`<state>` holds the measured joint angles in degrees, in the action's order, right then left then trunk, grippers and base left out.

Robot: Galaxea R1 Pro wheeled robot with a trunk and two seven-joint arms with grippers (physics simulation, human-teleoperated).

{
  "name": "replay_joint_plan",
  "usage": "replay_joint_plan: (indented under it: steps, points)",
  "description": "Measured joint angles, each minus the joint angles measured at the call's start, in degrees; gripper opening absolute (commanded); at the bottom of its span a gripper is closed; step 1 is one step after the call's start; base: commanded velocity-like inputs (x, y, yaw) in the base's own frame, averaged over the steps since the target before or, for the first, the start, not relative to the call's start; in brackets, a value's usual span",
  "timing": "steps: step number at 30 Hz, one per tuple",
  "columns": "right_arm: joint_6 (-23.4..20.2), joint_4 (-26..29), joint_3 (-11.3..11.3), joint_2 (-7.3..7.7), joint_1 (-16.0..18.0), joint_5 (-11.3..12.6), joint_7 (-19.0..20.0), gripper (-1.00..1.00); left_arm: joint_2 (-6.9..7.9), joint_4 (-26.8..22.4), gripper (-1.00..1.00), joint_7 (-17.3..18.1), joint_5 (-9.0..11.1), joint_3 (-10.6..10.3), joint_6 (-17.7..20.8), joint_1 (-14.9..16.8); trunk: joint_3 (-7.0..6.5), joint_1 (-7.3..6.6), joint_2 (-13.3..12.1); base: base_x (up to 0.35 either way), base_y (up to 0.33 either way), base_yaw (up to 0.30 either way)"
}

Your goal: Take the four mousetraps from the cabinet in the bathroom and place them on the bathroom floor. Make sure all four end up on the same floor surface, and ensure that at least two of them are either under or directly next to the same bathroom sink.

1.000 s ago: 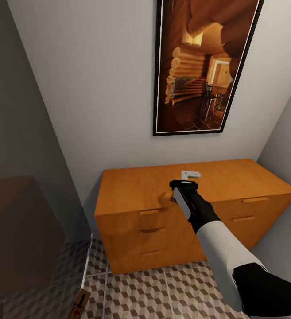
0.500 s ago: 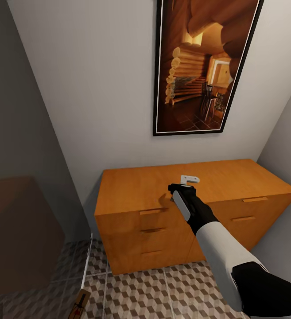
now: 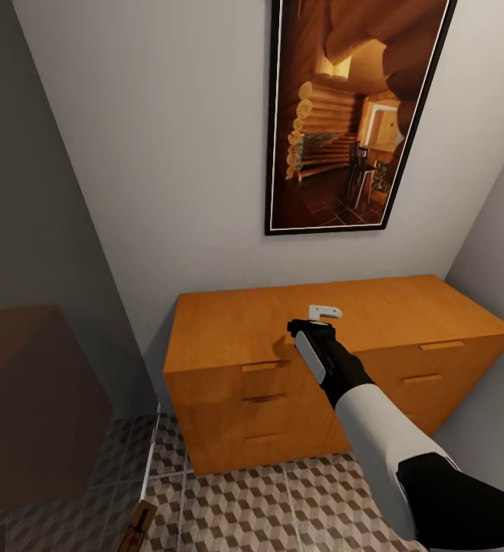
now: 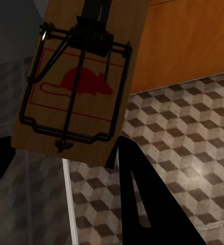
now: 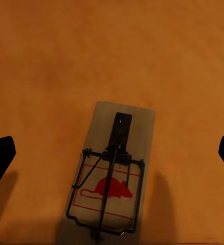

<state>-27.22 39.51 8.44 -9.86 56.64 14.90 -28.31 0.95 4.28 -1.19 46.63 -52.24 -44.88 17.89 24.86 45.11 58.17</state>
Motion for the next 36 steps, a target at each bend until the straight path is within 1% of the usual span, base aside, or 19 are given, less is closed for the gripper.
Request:
replay_joint_plan:
  steps: [7,32,36]
  points:
    - [-0.01,-2.06,0.06,-0.14,0.00,0.14,-0.16,1.00,-0.03,0.00,-1.00,0.00,0.01,0.00,0.01,0.00,0.00,0.00,0.00,0.000,0.000,0.000]
    - [-0.32,-2.45,-0.12,-0.12,0.00,0.00,-0.25,1.00,-0.02,0.00,-1.00,0.00,0.00,0.00,-0.01,0.00,0.00,0.00,0.00,0.000,0.000,0.000]
    - [-0.36,-2.47,-0.12,-0.12,0.00,0.41,-0.25,1.00,-0.03,0.00,-1.00,0.00,0.00,0.01,-0.02,0.00,0.00,0.00,0.00,0.000,0.000,0.000]
